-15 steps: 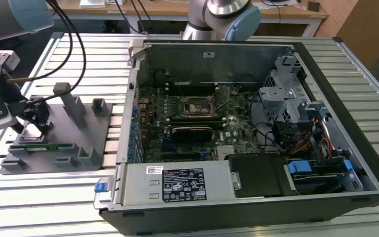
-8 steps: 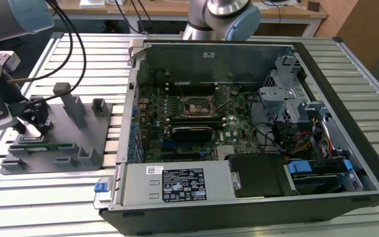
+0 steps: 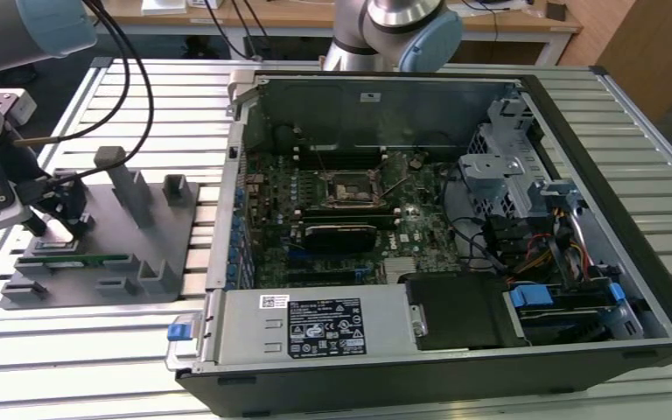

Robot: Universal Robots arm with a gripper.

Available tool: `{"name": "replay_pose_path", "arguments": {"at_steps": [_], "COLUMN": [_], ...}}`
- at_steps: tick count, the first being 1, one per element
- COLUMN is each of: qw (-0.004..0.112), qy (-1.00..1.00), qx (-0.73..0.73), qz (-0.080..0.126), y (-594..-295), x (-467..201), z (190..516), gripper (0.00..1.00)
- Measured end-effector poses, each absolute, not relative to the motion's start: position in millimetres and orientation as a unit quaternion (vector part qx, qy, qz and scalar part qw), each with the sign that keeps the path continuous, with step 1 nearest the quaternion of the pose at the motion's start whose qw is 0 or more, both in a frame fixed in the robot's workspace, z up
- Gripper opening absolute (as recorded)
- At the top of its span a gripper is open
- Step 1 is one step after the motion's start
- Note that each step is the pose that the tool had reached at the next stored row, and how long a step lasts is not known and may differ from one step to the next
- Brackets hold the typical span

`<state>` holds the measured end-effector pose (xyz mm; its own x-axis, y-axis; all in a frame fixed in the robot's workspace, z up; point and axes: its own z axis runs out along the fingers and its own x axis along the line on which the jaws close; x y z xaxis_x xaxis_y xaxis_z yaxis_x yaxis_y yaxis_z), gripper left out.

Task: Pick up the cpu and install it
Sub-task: 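Pick up the cpu and move it towards the insertion slot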

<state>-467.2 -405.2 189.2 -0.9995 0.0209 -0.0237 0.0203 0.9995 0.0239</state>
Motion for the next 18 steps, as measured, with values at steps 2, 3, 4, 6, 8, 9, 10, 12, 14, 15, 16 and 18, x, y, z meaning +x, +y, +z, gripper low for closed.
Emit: {"name": "replay_pose_path", "arguments": {"at_steps": [2,3,4,6,8,9,10,12,14,15,16,18], "qw": [0.012,0.012,0.012,0.013,0.014,0.014,0.014,0.014,0.014,0.014,0.014,0.014], "qy": [1.0,1.0,1.0,1.0,1.0,1.0,1.0,1.0,1.0,1.0,1.0,1.0], "qx": [0.01,0.01,0.01,0.01,0.01,0.01,0.01,0.01,0.01,0.01,0.01,0.01], "qz": [0.012,0.012,0.012,0.012,0.012,0.012,0.012,0.011,0.011,0.012,0.012,0.012], "y": [-405.2,-405.2,-405.2,-405.3,-405.3,-405.2,-405.3,-405.3,-405.3,-405.2,-405.2,-405.2], "x": [-467.2,-467.2,-467.2,-467.8,-468.1,-468.2,-468.3,-468.4,-468.4,-468.3,-468.3,-468.3], "z": [189.1,189.1,189.0,188.8,189.0,188.8,188.7,188.7,188.7,188.8,188.8,188.8], "gripper": [0.54,0.54,0.6,0.6,0.6,0.6,0.58,0.52,0.45,0.45,0.45,0.45]}}
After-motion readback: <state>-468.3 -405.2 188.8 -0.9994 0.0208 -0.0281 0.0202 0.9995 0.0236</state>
